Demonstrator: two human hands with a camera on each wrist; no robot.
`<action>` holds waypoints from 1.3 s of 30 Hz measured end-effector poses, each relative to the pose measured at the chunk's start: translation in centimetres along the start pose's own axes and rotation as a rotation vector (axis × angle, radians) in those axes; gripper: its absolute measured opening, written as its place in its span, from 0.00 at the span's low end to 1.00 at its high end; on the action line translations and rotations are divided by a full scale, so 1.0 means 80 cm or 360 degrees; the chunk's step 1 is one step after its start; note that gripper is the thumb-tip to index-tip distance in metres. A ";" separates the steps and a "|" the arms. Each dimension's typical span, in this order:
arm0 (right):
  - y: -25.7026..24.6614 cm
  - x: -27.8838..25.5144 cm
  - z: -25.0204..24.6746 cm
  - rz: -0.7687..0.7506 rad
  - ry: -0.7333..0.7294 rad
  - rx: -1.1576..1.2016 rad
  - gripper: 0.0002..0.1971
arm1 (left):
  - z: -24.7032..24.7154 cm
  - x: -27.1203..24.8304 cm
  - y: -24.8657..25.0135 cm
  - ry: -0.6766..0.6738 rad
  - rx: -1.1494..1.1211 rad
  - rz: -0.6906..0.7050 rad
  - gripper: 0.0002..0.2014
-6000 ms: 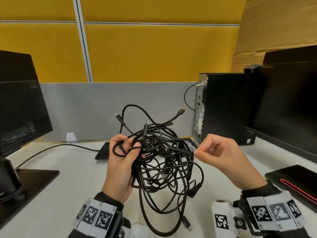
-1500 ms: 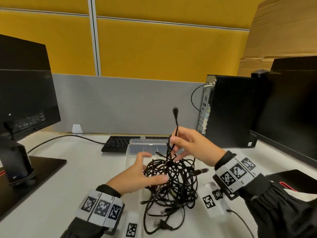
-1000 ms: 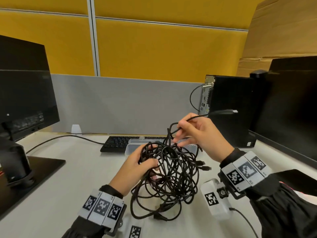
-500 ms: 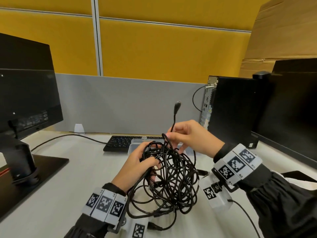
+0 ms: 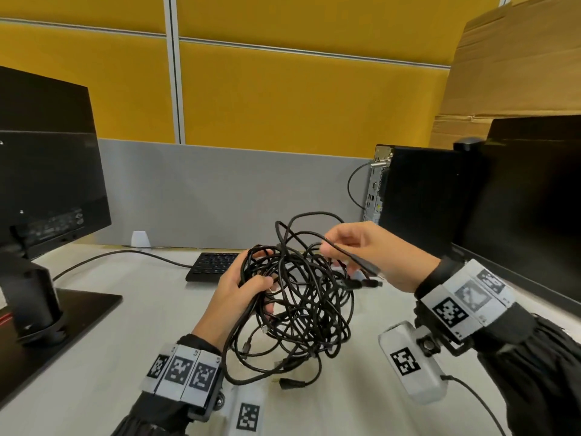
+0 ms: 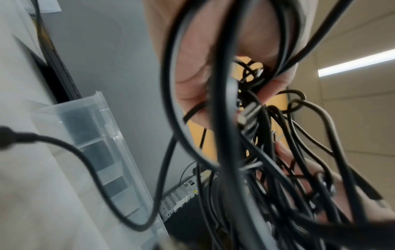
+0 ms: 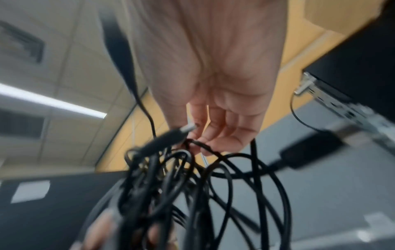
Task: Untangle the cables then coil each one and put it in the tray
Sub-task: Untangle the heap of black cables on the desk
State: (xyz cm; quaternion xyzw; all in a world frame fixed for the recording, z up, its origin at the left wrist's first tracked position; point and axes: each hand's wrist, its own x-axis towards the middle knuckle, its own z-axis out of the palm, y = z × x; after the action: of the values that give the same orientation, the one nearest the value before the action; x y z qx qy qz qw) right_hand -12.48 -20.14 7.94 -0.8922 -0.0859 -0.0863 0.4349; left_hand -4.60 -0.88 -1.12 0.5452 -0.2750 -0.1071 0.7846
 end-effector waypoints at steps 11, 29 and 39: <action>0.012 -0.013 -0.023 0.0075 -0.0320 0.0692 0.05 | -0.007 -0.002 0.002 -0.0029 0.0257 0.0032 0.18; 0.035 -0.010 -0.018 -0.0081 0.0334 0.0587 0.18 | -0.016 0.005 0.005 0.0265 0.0256 0.0006 0.16; 0.027 -0.015 -0.022 -0.0496 0.0644 -0.0717 0.20 | 0.001 -0.001 0.004 0.0273 0.0585 0.0296 0.15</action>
State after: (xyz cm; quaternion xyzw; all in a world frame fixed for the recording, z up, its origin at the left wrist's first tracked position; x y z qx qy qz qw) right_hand -13.32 -22.94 7.11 -0.9068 -0.1120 -0.3438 0.2167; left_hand -4.78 -0.74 -0.81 0.6584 -0.2712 0.0645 0.6991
